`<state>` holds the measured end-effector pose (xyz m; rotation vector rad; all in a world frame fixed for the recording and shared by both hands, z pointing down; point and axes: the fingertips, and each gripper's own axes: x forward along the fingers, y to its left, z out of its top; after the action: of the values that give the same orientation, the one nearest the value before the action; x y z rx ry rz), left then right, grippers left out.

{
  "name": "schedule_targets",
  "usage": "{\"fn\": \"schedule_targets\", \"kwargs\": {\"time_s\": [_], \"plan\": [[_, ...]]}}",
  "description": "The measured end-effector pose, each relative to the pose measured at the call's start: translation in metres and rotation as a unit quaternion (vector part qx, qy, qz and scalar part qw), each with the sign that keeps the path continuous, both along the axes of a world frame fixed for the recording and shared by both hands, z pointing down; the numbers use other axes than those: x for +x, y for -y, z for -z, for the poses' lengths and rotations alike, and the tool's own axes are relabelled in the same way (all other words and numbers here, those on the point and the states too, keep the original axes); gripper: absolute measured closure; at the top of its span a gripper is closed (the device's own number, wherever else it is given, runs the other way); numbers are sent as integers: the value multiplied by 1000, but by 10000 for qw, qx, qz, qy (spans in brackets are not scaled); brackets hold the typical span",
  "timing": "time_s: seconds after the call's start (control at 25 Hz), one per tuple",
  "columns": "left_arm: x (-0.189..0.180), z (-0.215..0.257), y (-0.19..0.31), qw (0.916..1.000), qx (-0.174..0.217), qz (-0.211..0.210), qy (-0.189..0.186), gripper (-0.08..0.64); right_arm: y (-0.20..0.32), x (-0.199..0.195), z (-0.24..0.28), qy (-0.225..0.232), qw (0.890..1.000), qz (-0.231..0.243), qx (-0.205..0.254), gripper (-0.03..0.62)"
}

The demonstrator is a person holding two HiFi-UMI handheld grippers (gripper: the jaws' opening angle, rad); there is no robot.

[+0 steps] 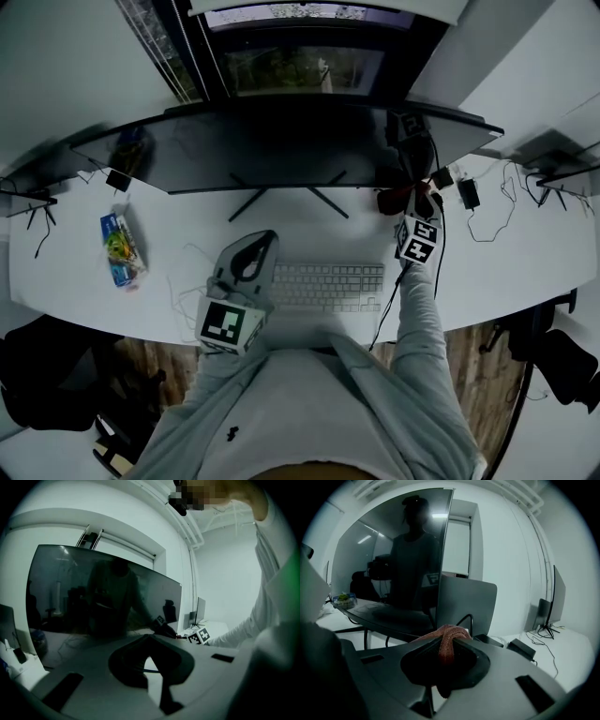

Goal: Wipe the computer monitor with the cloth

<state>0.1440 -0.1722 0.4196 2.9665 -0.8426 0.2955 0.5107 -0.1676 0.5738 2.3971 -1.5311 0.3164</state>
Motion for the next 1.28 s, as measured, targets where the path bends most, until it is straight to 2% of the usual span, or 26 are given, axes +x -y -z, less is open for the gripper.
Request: {"fn": "schedule_targets", "kwargs": {"time_s": [0.24, 0.6, 0.76, 1.04, 1.28], "plan": [[-2, -1, 1, 10000, 12, 57, -11, 540, 0, -6, -16, 53, 9995, 29, -307, 554], [-18, 2, -4, 9997, -6, 234, -59, 540, 4, -30, -4, -139, 9991, 307, -262, 555], [-34, 3, -7, 9992, 36, 376, -122, 540, 20, -61, 2, -263, 9965, 737, -293, 554], [-68, 5, -6, 9979, 45, 620, -190, 540, 43, -111, 0, -140, 9948, 928, -404, 554], [-110, 8, 5, 9946, 35, 1000, -264, 540, 63, -161, -1, -125, 9909, 1254, -469, 555]]}}
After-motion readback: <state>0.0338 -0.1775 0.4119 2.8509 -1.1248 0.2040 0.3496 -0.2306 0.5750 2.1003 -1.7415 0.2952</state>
